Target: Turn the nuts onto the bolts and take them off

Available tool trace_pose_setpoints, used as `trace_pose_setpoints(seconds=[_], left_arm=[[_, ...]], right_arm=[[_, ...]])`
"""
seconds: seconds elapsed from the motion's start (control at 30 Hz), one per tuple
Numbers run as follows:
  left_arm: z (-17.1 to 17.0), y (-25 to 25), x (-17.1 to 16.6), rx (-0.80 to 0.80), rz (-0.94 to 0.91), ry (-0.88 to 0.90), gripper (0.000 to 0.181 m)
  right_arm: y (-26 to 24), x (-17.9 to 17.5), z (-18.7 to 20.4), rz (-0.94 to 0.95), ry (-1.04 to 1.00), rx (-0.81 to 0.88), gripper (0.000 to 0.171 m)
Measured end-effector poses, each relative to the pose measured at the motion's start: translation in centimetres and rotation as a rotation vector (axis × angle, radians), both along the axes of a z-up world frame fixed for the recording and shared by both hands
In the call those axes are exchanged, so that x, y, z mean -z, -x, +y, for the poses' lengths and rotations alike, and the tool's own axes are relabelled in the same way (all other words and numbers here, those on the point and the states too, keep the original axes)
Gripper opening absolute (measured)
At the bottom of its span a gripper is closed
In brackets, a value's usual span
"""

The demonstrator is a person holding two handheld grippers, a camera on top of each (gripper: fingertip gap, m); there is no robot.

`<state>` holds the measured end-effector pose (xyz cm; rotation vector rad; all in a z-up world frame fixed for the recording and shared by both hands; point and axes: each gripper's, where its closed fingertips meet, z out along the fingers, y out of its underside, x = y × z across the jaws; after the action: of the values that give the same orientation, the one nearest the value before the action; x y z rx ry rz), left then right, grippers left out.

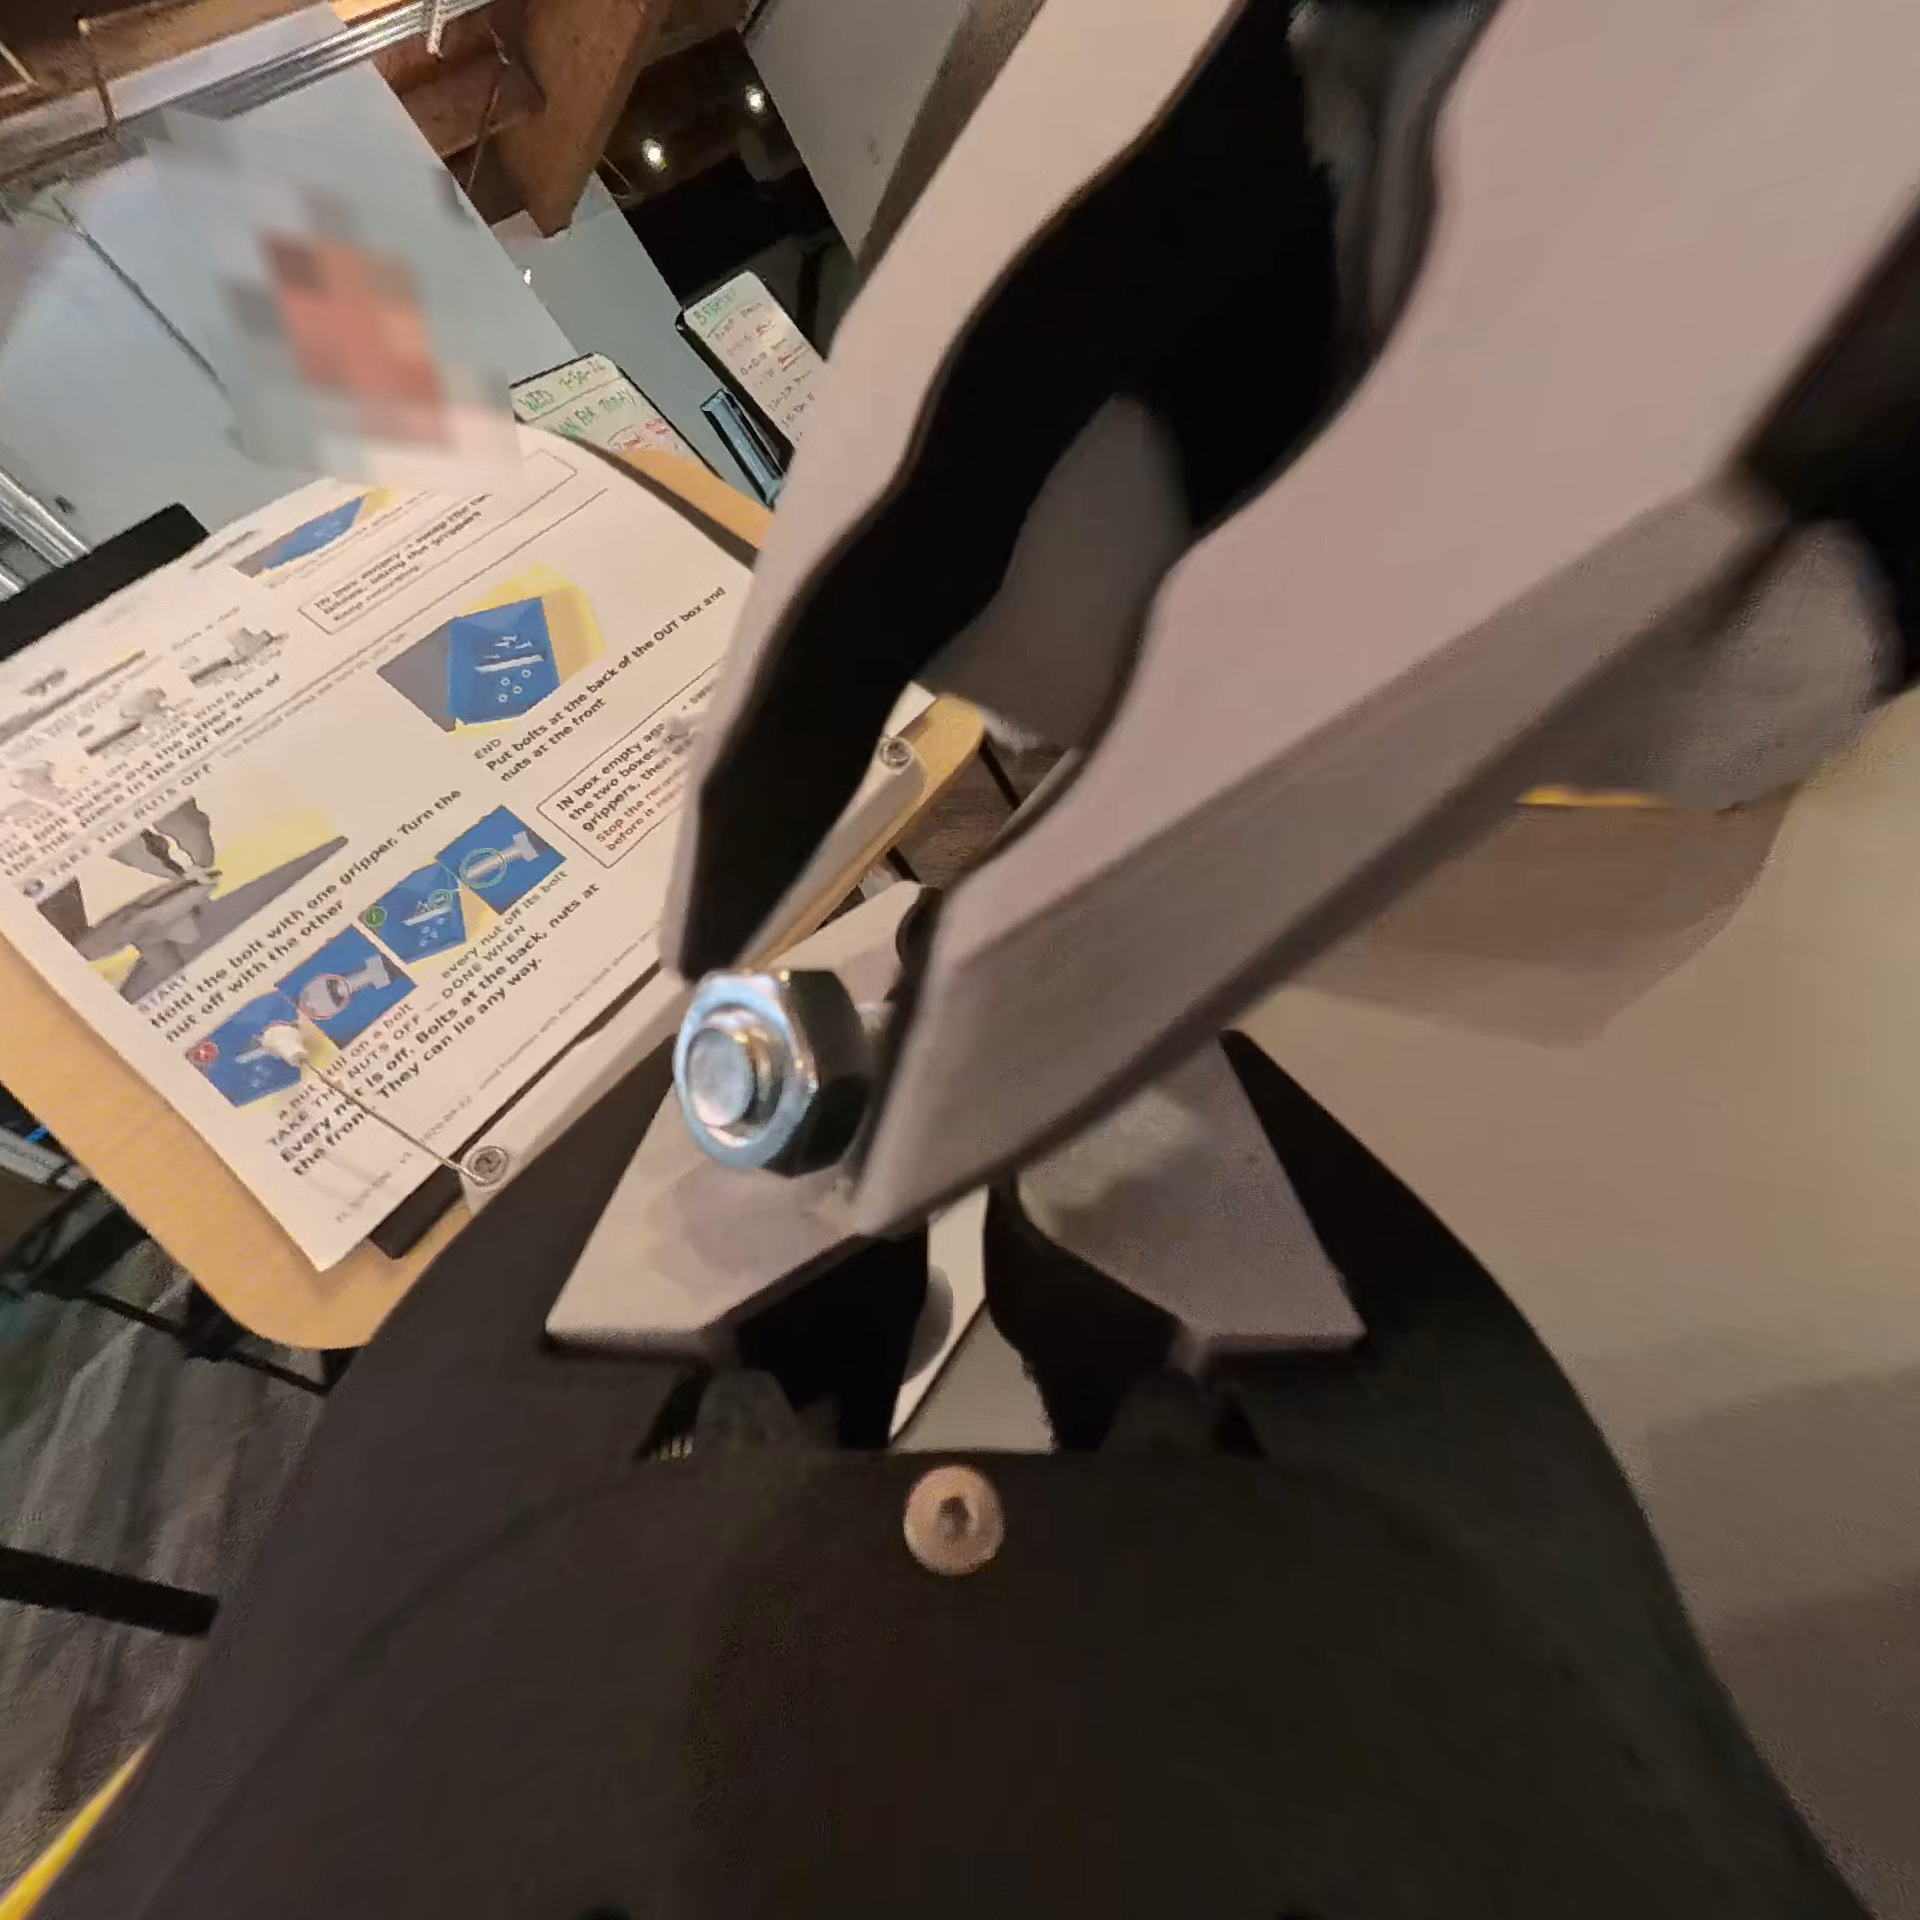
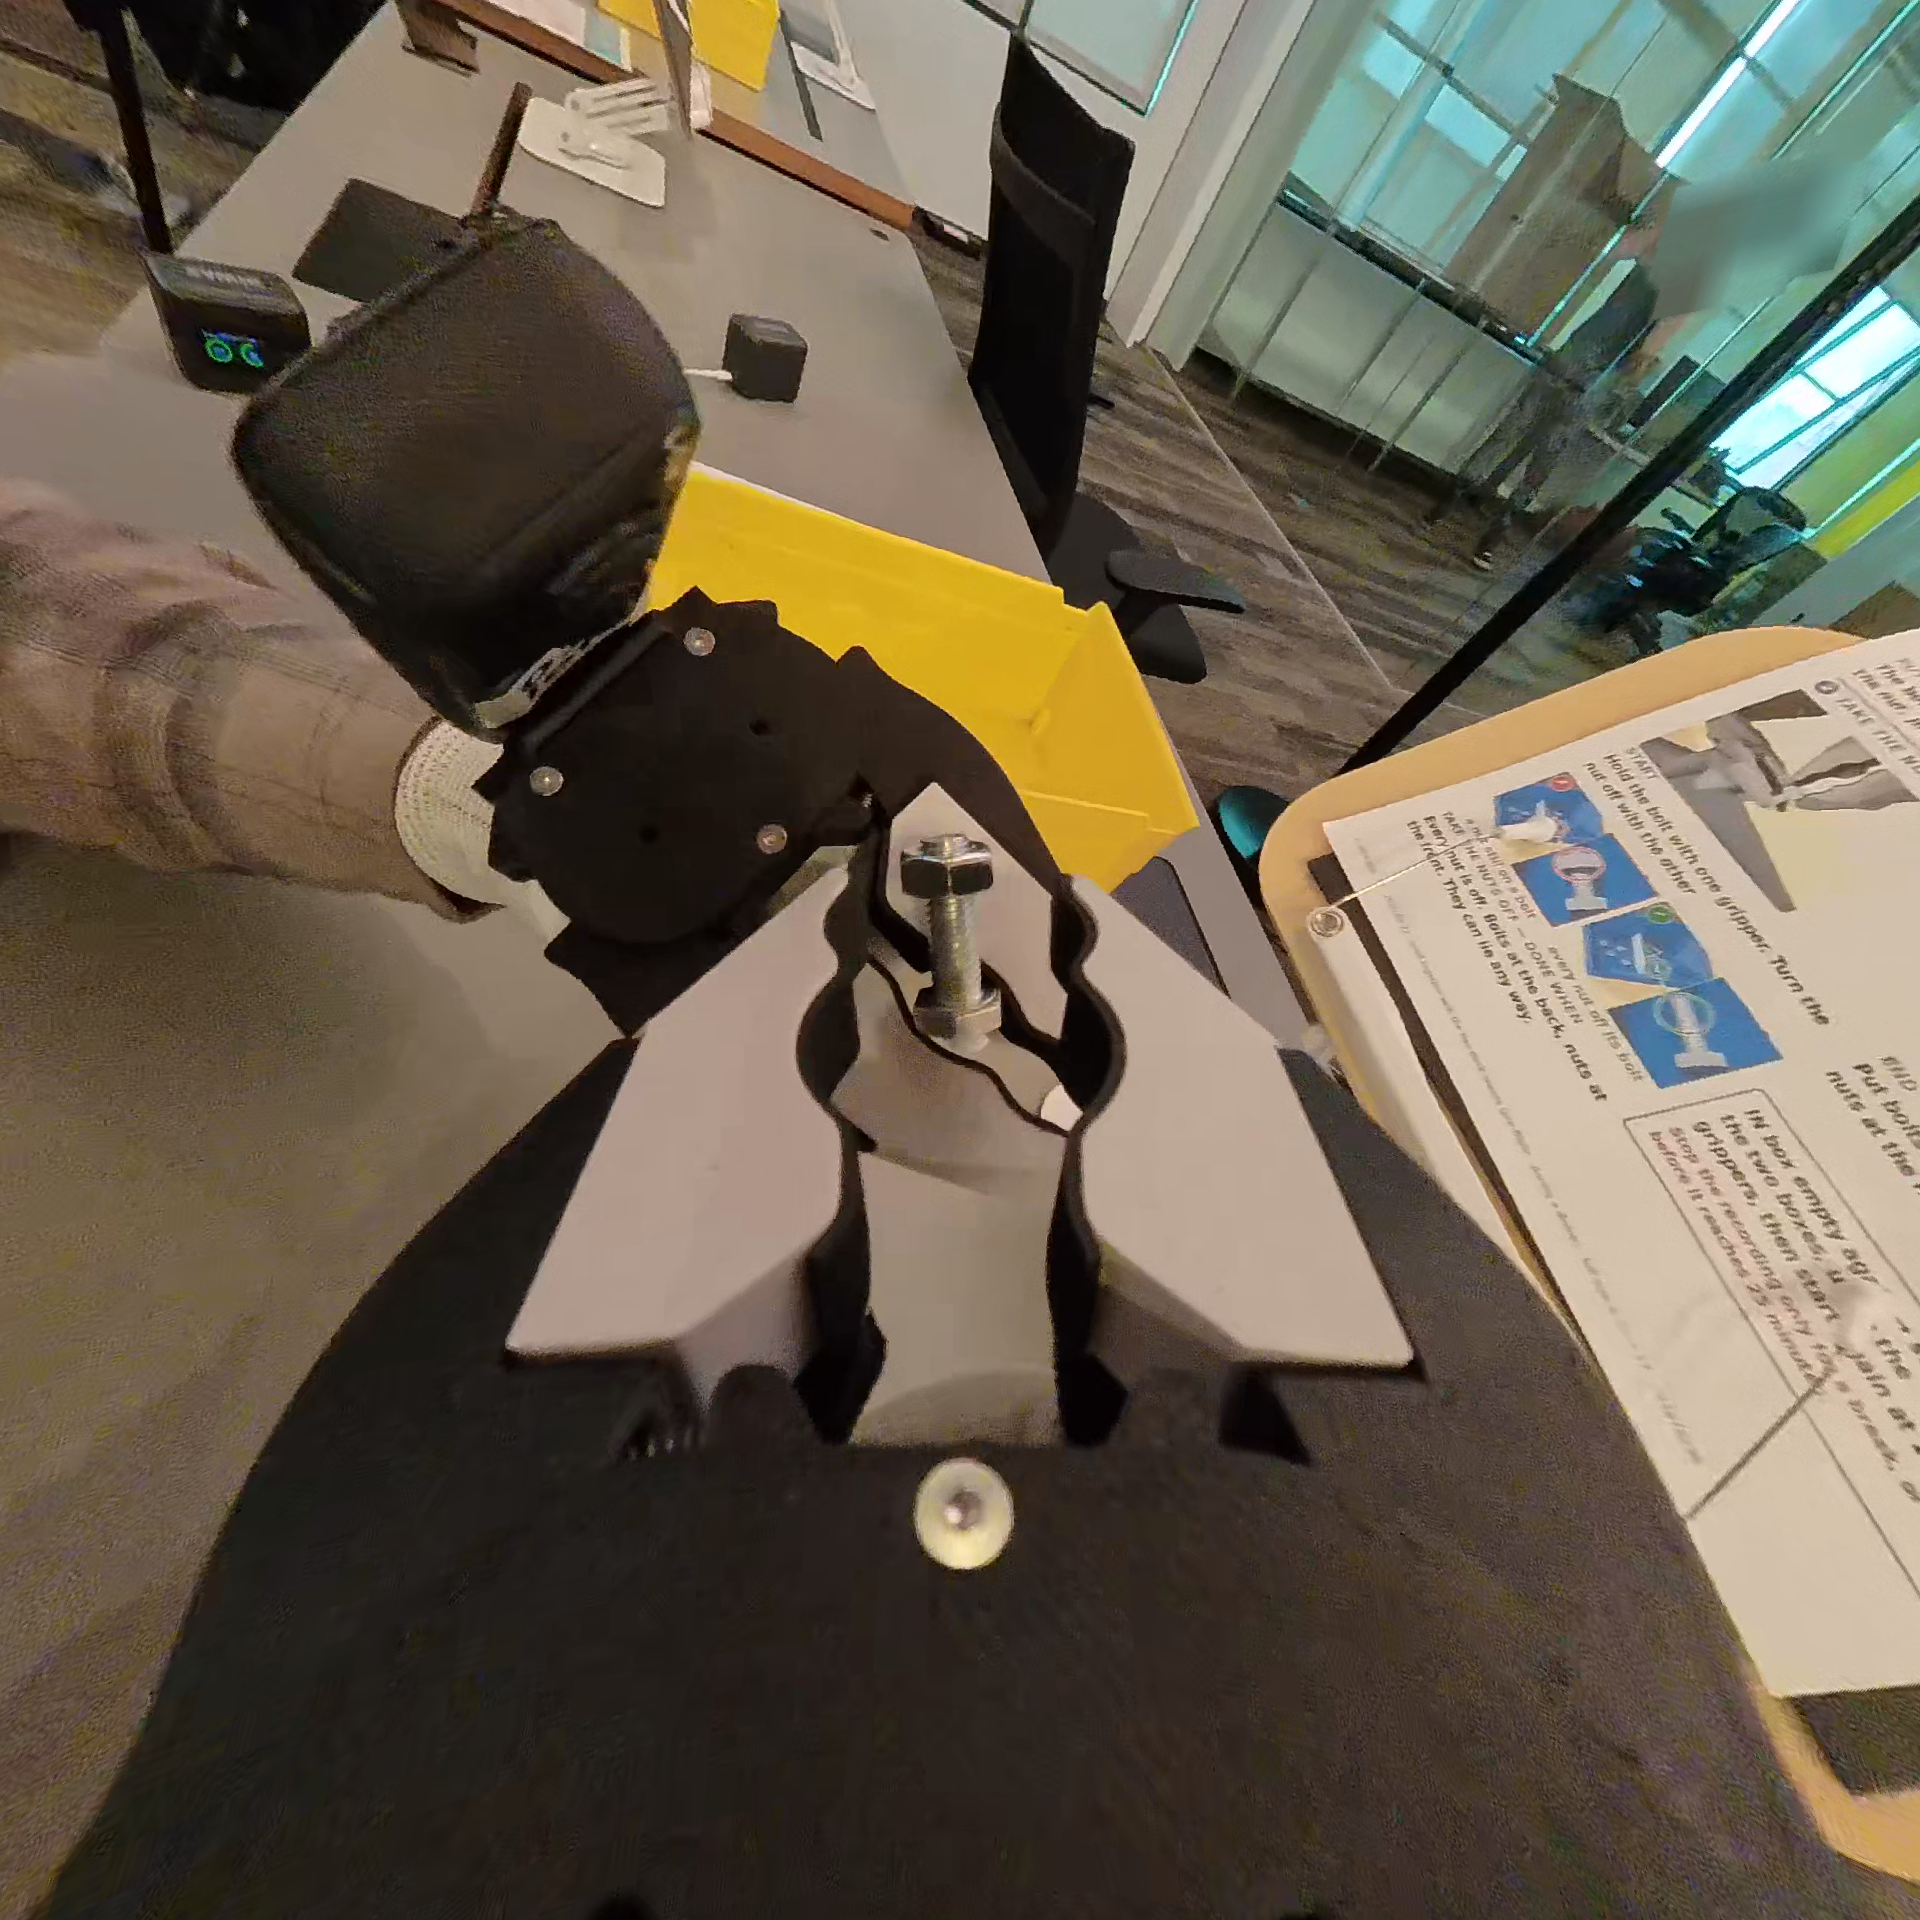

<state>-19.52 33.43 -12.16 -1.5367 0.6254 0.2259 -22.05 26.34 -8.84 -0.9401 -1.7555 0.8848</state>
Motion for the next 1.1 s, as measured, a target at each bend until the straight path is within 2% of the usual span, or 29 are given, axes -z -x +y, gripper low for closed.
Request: trace_pose_setpoints(seconds=[0.07,0.2,0.4,0.47,0.53,0.6,0.73,0.93,1.03,1.1], left_arm=[[-0.1,-0.1,-0.1,0.004,0.009,0.0,0.005],[-0.4,-0.3,-0.4,0.031,-0.012,0.012,0.005],[-1.3,-0.6,-2.2,0.206,-0.367,0.092,0.026],[-1.5,-0.7,-2.5,0.245,-0.439,0.106,0.025],[-1.7,-0.6,-2.4,0.264,-0.432,0.122,0.022],[-1.9,-0.8,-1.8,0.278,-0.349,0.148,0.032],[-0.9,0.9,-1.0,0.067,-0.062,0.074,0.036],[0.3,3.1,-1.9,-0.223,0.064,-0.105,0.03],[-0.2,4.0,-3.1,-0.265,0.036,-0.165,0.013],[-0.4,4.3,-3.4,-0.26,0.037,-0.172,0.01]], right_arm=[[0.1,0.3,-0.4,0.013,0.037,-0.051,0.015],[0.1,-0.2,-0.6,0.07,0.132,-0.127,0.015],[-1.2,-3.8,0.1,0.308,0.445,-0.285,0.015],[-1.6,-4.3,0.2,0.357,0.499,-0.321,0.015],[-1.5,-4.3,0.3,0.377,0.516,-0.33,0.015],[-1.2,-3.8,0.6,0.353,0.512,-0.305,0.015],[0.2,-2.6,0.9,0.262,0.473,-0.201,0.015],[1.6,-2.6,0.5,0.254,0.474,-0.12,0.015],[2.1,-2.6,0.0,0.279,0.456,-0.124,0.015],[1.9,-3.1,-0.2,0.32,0.446,-0.138,0.015]])
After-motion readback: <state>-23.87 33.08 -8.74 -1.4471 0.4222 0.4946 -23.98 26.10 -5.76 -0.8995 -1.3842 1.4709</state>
